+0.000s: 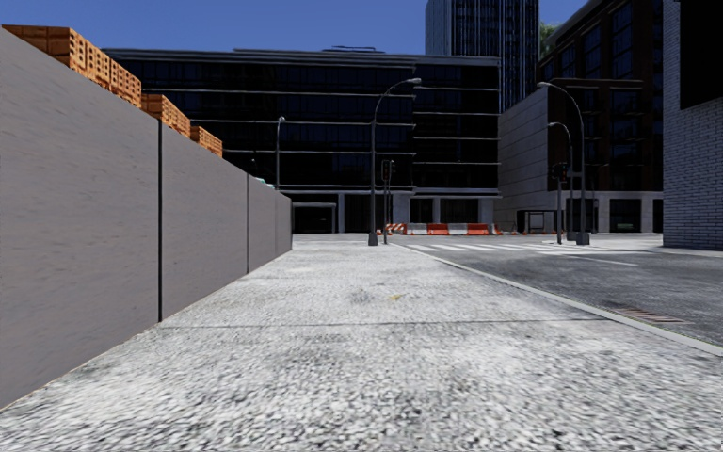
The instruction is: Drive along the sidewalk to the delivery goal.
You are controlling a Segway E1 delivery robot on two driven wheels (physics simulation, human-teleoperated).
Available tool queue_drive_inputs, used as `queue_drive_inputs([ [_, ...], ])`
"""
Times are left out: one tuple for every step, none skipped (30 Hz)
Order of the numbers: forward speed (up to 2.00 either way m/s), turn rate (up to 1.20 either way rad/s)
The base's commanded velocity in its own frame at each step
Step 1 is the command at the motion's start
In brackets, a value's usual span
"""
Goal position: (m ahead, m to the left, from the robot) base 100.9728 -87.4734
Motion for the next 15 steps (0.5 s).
queue_drive_inputs([
  [2.0, 0.0],
  [2.0, 0.0],
  [2.0, 0.0],
  [2.0, 0.0],
  [2.0, 0.0],
  [2.0, 0.0],
  [2.0, 0.0],
  [2.0, 0.0],
  [2.0, 0.0],
  [2.0, 0.0],
  [2.0, 0.0],
  [2.0, 0.0],
  [2.0, 0.0],
  [2.0, 0.0],
  [2.0, 0.0],
])
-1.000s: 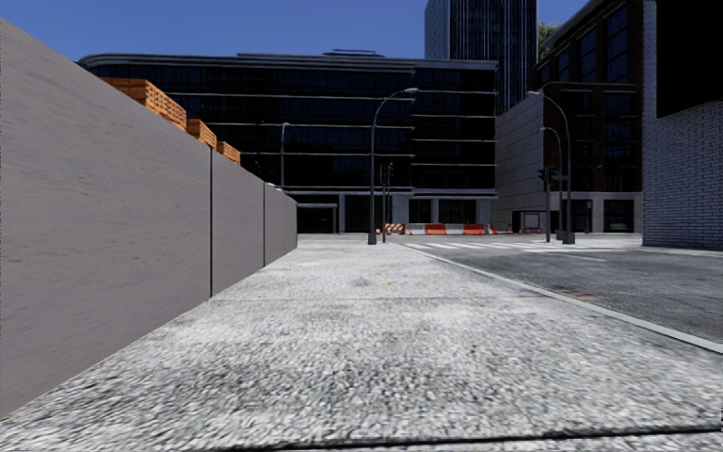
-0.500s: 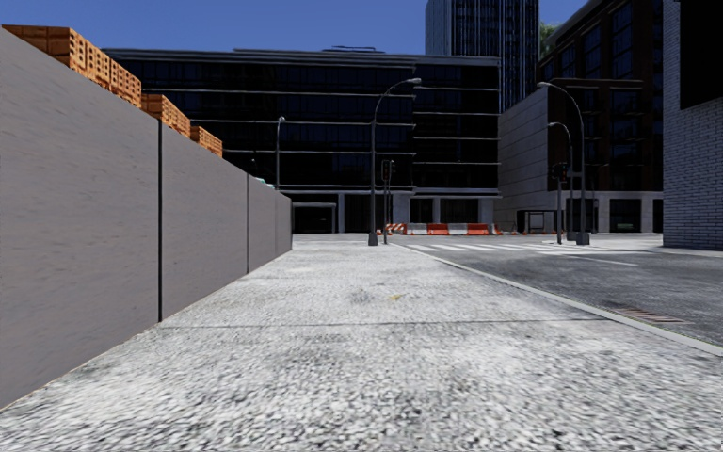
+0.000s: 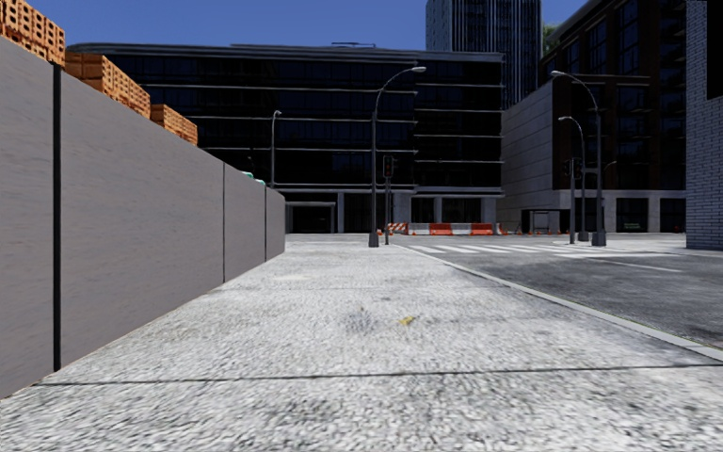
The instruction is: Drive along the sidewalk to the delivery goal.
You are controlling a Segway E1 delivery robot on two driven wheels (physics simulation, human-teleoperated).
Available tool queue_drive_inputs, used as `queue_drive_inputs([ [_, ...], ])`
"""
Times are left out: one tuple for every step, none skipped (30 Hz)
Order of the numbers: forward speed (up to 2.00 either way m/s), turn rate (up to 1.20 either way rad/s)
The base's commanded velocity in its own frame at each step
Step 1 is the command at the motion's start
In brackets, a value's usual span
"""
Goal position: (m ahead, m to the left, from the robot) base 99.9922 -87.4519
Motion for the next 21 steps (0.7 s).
queue_drive_inputs([
  [2.0, 0.0],
  [2.0, 0.0],
  [2.0, 0.0],
  [2.0, 0.0],
  [2.0, 0.0],
  [2.0, 0.0],
  [2.0, 0.0],
  [2.0, 0.0],
  [2.0, 0.0],
  [2.0, 0.0],
  [2.0, 0.0],
  [2.0, 0.0],
  [2.0, 0.0],
  [2.0, 0.0],
  [2.0, 0.0],
  [2.0, 0.0],
  [2.0, 0.0],
  [2.0, 0.0],
  [2.0, 0.0],
  [2.0, 0.0],
  [2.0, 0.0],
])
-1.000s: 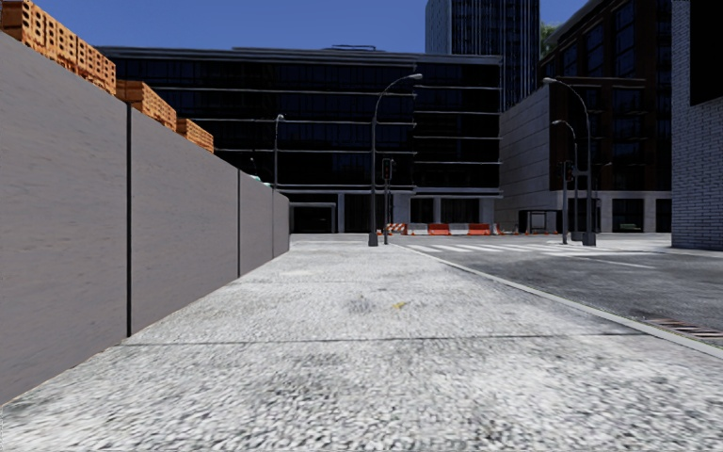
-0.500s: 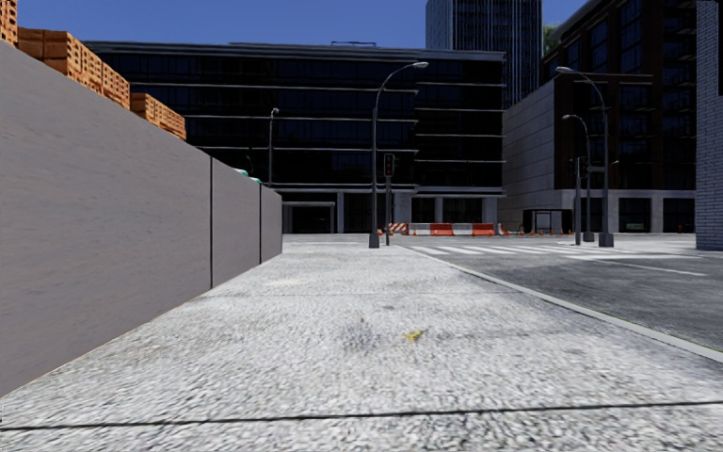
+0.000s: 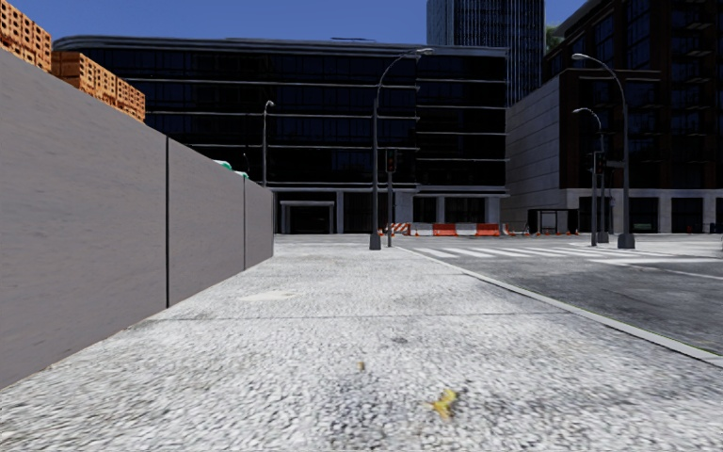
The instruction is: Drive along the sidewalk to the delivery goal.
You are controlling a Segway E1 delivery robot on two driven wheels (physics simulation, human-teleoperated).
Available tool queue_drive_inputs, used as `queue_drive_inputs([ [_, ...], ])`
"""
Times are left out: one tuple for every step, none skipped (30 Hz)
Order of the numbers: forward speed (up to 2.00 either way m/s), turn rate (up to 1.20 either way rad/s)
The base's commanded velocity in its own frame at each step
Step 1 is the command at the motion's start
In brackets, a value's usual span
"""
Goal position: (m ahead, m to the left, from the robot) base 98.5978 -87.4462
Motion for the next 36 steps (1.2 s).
queue_drive_inputs([
  [2.0, 0.0],
  [2.0, 0.0],
  [2.0, 0.0],
  [2.0, 0.0],
  [2.0, 0.0],
  [2.0, 0.0],
  [2.0, 0.0],
  [2.0, 0.0],
  [2.0, 0.0],
  [2.0, 0.0],
  [2.0, 0.0],
  [2.0, 0.0],
  [2.0, 0.0],
  [2.0, 0.0],
  [2.0, 0.0],
  [2.0, 0.0],
  [2.0, 0.0],
  [2.0, 0.0],
  [2.0, 0.0],
  [2.0, 0.0],
  [2.0, 0.0],
  [2.0, 0.0],
  [2.0, 0.0],
  [2.0, 0.0],
  [2.0, 0.0],
  [2.0, 0.0],
  [2.0, 0.0],
  [2.0, 0.0],
  [2.0, 0.0],
  [2.0, 0.0],
  [2.0, 0.0],
  [2.0, 0.0],
  [2.0, 0.0],
  [2.0, 0.0],
  [2.0, 0.0],
  [2.0, 0.0],
])
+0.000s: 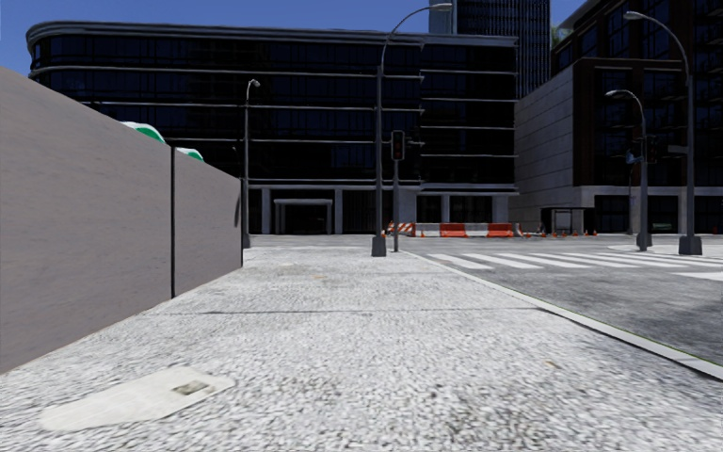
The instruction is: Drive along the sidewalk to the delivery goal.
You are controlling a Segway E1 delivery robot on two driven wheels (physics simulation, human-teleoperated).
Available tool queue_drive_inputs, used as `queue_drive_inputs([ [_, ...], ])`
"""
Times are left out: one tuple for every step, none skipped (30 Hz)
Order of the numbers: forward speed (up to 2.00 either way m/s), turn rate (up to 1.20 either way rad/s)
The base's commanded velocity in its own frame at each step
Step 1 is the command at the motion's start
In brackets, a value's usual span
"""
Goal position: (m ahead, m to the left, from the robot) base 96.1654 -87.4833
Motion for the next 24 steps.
queue_drive_inputs([
  [2.0, 0.0],
  [2.0, 0.0],
  [2.0, 0.0],
  [2.0, 0.0],
  [2.0, 0.0],
  [2.0, 0.0],
  [2.0, 0.0],
  [2.0, 0.0],
  [2.0, 0.0],
  [2.0, 0.0],
  [2.0, 0.0],
  [2.0, 0.0],
  [2.0, 0.0],
  [2.0, 0.0],
  [2.0, 0.0],
  [2.0, 0.0],
  [2.0, 0.0],
  [2.0, 0.0],
  [2.0, 0.0],
  [2.0, 0.0],
  [2.0, 0.0],
  [2.0, 0.0],
  [2.0, 0.0],
  [2.0, 0.0],
])
